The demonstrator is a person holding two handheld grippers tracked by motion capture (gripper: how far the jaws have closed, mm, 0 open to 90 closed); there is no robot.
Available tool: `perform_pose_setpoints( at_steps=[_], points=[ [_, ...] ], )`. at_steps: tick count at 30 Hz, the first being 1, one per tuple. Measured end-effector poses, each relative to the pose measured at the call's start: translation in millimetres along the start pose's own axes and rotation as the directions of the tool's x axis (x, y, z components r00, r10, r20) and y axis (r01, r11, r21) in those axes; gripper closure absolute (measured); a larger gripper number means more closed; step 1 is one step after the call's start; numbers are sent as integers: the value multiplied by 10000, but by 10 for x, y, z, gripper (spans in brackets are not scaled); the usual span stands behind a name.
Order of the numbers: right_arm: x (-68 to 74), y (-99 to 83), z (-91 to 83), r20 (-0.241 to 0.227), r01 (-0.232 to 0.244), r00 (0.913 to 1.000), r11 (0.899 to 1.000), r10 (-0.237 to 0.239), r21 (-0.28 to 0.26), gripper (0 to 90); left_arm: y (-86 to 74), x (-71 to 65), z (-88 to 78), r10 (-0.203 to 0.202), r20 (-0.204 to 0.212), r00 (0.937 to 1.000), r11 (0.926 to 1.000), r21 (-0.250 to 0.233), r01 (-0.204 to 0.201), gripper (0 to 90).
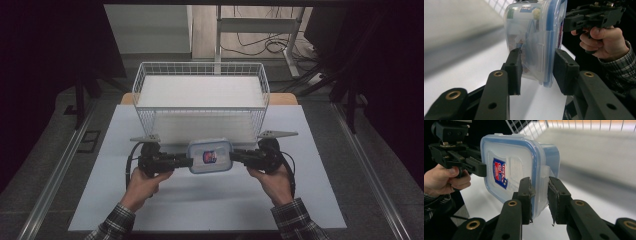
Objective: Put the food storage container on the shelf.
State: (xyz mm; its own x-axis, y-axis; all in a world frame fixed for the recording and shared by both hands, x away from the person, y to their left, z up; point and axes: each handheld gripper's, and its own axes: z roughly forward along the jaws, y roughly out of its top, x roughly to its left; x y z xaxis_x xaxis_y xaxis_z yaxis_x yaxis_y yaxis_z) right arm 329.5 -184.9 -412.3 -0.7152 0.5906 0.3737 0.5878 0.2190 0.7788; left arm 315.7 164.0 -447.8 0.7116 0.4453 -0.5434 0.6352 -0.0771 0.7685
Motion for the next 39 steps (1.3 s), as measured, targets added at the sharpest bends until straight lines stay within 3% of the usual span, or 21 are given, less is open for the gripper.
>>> perform_pose_setpoints(
  at_steps=[6,12,20,22,29,39],
  points=[
    [42,359,-56,37,59,10000,9993,-58,-361,725,384,-37,-121,186,-156,9997,9994,-304,-191,602],
    [69,705,-78,101,42,9999,9979,-36,-640,724,734,-35,-222,121,-206,9997,9977,-662,-134,601],
    [62,1110,-46,256,-35,9997,9972,54,-746,721,1102,63,-317,55,-232,9997,9957,-922,-77,600],
    [37,1228,-3,353,-77,9993,9975,102,-699,719,1176,103,-323,-2,-236,9997,9955,-944,-20,599],
    [-34,1392,76,519,-171,9984,9971,210,-742,716,1376,269,-304,-234,-191,9995,9927,-1186,210,598],
    [-235,1554,252,793,-612,9946,9949,676,-799,709,1503,515,-192,-705,-297,9971,9895,-1285,661,593]
  ],
)
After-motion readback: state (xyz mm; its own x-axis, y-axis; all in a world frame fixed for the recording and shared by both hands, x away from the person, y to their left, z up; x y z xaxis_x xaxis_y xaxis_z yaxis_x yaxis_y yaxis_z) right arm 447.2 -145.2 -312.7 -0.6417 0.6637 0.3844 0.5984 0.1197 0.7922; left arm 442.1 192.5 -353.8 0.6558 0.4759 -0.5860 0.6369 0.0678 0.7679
